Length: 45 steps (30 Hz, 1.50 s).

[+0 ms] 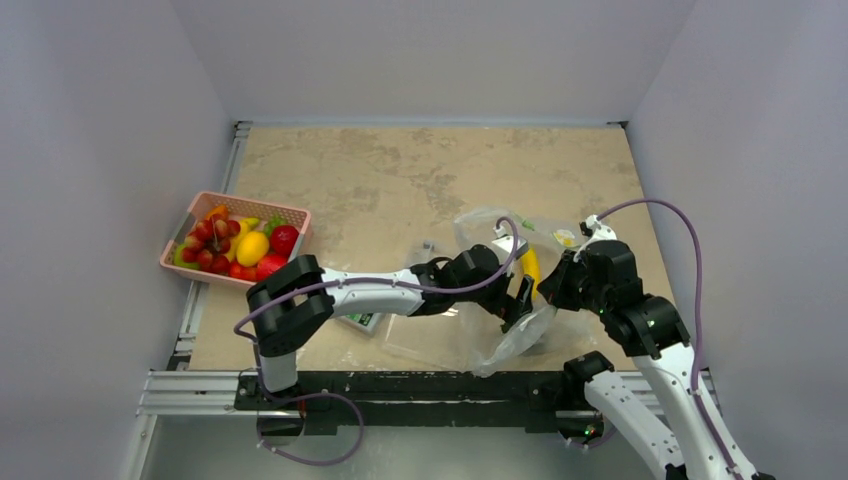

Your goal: Take the fake fruits out of the plastic bag

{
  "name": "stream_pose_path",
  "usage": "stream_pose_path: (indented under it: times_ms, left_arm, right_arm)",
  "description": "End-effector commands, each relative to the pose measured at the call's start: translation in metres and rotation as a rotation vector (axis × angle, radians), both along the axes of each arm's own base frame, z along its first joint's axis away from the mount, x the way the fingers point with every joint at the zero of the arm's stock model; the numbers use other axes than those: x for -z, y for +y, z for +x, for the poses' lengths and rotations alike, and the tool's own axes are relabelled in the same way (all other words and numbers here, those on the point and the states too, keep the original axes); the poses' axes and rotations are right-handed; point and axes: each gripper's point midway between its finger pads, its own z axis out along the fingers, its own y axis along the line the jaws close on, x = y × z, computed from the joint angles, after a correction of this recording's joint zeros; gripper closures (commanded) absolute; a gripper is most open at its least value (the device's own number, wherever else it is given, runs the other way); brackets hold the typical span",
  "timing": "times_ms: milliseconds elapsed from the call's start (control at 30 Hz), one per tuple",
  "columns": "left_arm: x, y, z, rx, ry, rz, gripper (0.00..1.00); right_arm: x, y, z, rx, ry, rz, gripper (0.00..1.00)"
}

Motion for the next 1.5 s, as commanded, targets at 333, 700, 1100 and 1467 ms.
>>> stream_pose_path:
  times_ms: [333,700,1100,1467]
  left_arm:
    - [0.026,-0.025,-0.029,0.167,-0.057,0.088,0.19]
    - [0.046,-0.044,-0.045,0.241,0.021,0.079,0.15]
    - [0.077,-0.054,-0.070,0.374,0.137,0.045,0.13]
    - [0.045,-0.047,-0.053,0.316,0.059,0.024,0.53]
  right_arm:
    - [-0.009,0.000,0.004,0.006,-0.041,0.012,1.00]
    - [-0.006,0.001,0.006,0.009,-0.037,0.011,1.00]
    - [-0.007,0.004,0.004,-0.008,-0.036,0.023,1.00]
    - [-0.007,0.003,0.004,-0.004,-0.038,0.020,1.00]
